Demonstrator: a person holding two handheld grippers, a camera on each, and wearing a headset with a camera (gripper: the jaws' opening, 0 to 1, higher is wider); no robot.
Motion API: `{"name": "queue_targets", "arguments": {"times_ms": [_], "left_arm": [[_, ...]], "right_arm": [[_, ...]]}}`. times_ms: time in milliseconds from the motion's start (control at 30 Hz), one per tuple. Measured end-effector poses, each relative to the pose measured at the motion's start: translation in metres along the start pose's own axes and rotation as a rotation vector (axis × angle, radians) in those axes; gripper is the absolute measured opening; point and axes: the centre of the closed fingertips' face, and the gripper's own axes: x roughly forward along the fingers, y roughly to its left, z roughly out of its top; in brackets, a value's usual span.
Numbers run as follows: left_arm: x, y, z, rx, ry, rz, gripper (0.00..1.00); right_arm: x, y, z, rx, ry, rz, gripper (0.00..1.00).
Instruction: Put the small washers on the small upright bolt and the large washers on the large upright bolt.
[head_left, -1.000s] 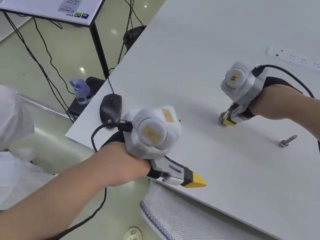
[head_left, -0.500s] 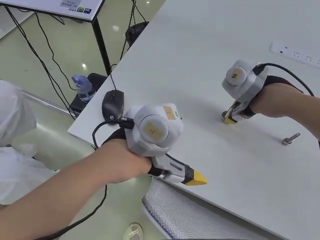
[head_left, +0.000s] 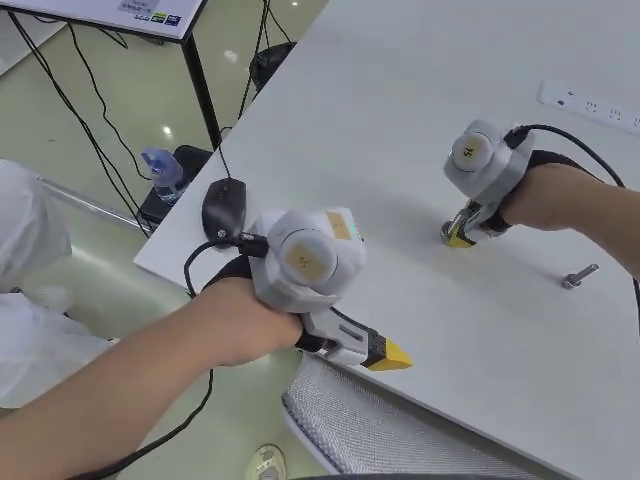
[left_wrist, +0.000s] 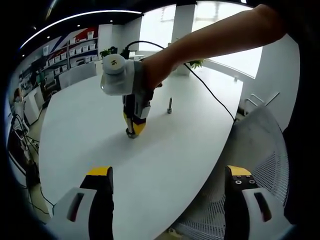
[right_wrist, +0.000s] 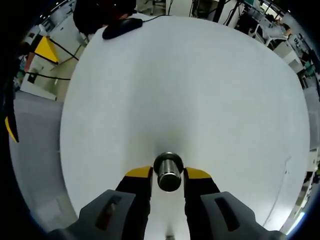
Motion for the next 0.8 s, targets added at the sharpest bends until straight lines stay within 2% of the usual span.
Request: {"name": "queue_targets", "arguments": {"times_ms": [133, 433, 667, 700, 800], "left_arm": [[0.0, -0.001, 0.0, -0.003, -0.001, -0.001, 0.92], [0.001, -0.002, 0.001, -0.004, -0.002, -0.004, 0.93], [0.002, -0.002, 0.006, 0.007, -0.001, -0.009, 0.92], [0.002, -0.002, 0.006, 0.008, 0.001, -0.009, 0.92], [0.003, -0.001, 0.006, 0.012, 0.004, -0.01, 0.92]], "right_arm": [[0.0, -0.002, 0.003, 0.003, -0.02, -0.003, 0.33], [-0.009, -0.009, 0.006, 0.002, -0.036, -0.011, 0.34], [-0.029, -0.014, 0.014, 0.001, -0.102, -0.034, 0.35], [-0.023, -0.017, 0.012, -0.001, -0.109, -0.035, 0.35], [-0.028, -0.021, 0.014, -0.023, -0.142, -0.06, 0.36]]}}
